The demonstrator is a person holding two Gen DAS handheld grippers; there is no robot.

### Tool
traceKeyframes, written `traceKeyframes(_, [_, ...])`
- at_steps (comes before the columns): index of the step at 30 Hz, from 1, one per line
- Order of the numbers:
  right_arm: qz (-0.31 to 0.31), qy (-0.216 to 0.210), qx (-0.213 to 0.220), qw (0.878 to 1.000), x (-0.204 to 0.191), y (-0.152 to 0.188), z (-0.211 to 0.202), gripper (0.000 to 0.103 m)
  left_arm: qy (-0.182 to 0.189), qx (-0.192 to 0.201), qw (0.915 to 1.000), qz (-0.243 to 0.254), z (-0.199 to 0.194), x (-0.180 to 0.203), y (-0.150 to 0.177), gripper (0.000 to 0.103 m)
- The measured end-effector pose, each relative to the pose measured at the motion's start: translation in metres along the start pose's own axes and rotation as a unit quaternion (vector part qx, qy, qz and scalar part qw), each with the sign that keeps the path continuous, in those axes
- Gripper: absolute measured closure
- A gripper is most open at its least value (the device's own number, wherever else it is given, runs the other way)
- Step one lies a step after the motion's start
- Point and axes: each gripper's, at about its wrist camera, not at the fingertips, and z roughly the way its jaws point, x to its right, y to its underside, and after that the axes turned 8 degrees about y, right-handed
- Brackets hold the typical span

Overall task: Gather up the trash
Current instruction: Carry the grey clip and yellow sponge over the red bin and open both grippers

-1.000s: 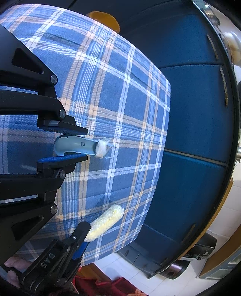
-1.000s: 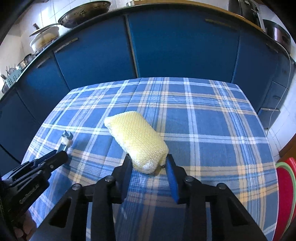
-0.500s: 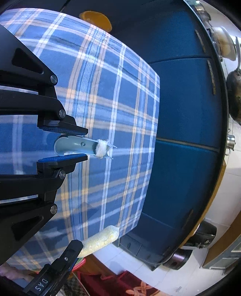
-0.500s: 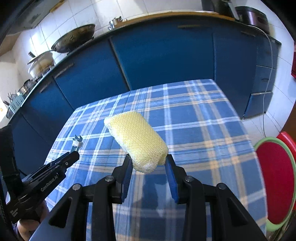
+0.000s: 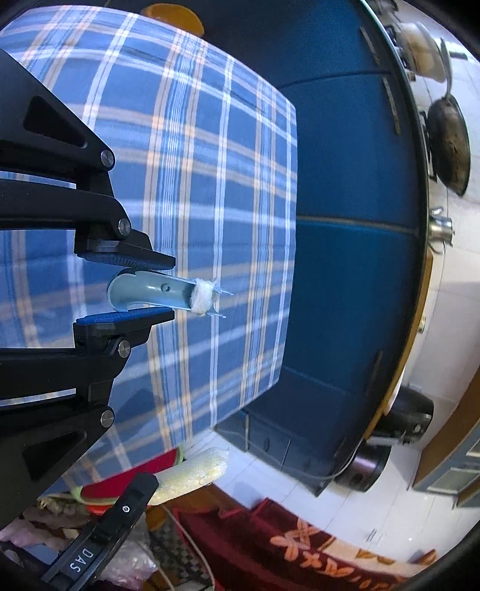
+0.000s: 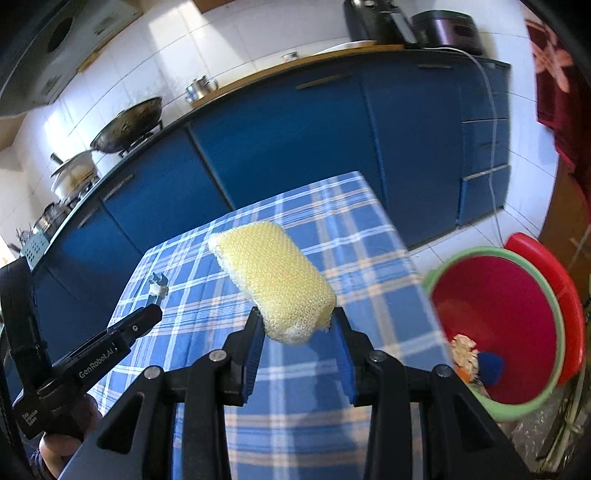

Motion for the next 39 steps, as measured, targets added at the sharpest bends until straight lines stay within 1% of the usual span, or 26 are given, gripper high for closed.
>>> traceKeyframes(9, [0.039,0.022,0.01,0.999,0.049,0.008,-0.025,0.064,0.033,-0.015,0.999,0.028,0.005,0.047,0.005,0.082])
traceKeyframes(17, [0.075,0.04,0.011,0.996,0.092,0.013,-0.036,0.064,0.061,-0.035,0.9959,0.057,0.018,0.09,0.009,0.082])
traceKeyframes(28, [0.117,0.065,0.009,0.991,0.14,0.018,-0.039,0.064,0.091,-0.063,0.9889,0.098,0.046,0.146,0.015,0.082])
traceKeyframes(39, [0.15,0.086,-0.002,0.985,0.177,0.026,-0.034,0.063,0.11,-0.088,0.9819,0.126,0.073,0.18,0.021,0.082])
